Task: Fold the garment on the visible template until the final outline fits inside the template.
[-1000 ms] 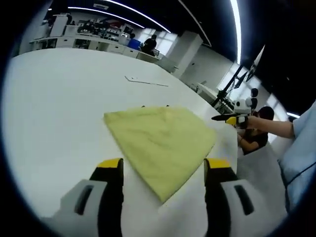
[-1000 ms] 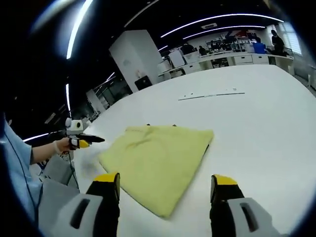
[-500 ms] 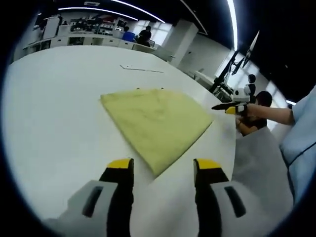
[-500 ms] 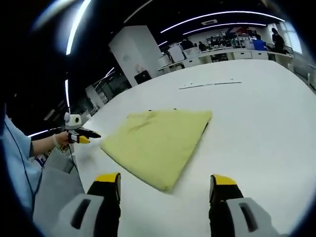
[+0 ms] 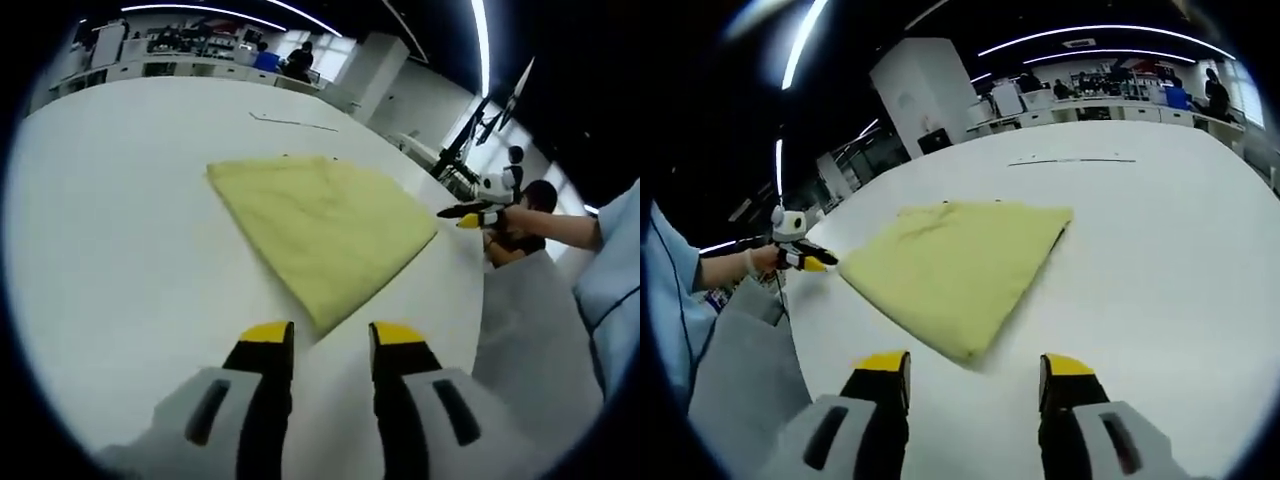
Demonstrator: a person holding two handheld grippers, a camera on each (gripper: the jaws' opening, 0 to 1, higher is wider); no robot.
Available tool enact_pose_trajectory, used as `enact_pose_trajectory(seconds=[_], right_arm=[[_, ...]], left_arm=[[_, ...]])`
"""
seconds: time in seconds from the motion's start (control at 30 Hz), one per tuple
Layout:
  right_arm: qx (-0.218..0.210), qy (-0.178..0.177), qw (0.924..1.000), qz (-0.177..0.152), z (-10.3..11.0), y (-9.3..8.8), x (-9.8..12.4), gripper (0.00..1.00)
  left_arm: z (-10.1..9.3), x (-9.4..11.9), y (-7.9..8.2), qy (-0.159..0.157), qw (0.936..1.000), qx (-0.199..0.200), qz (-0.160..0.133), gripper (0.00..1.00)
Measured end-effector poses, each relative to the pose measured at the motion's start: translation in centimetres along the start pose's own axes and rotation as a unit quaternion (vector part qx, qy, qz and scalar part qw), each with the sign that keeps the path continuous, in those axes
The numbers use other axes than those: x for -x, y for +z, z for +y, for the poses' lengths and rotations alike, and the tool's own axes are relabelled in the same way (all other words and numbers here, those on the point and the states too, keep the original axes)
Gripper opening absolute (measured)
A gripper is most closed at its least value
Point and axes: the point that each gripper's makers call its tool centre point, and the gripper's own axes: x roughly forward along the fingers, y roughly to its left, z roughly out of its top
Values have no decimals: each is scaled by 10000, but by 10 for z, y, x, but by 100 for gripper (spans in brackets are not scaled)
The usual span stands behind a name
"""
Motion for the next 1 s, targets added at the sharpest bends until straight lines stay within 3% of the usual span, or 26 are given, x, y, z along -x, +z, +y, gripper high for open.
enact_pose_trajectory(seconds=[0.1,0.37,0.6,0.87,1.0], right_arm=[[124,-75,9999,30,-3,-1,-3,31],[201,-37,9997,166,-2,-5,-9,17],[370,-8,9991,186,4,-7,-16,13],[721,-7,9973,120,6,-6,-19,0],[756,34,9970,127,7,-6,-16,0]], left_arm=[[4,-2,-4,57,9999,105,12,18],[9,-2,-4,125,9997,213,-47,14],[10,-4,-4,101,9996,241,-69,12],[9,-6,-6,60,9995,286,-81,6],[7,-6,-5,6,9994,321,-112,0]])
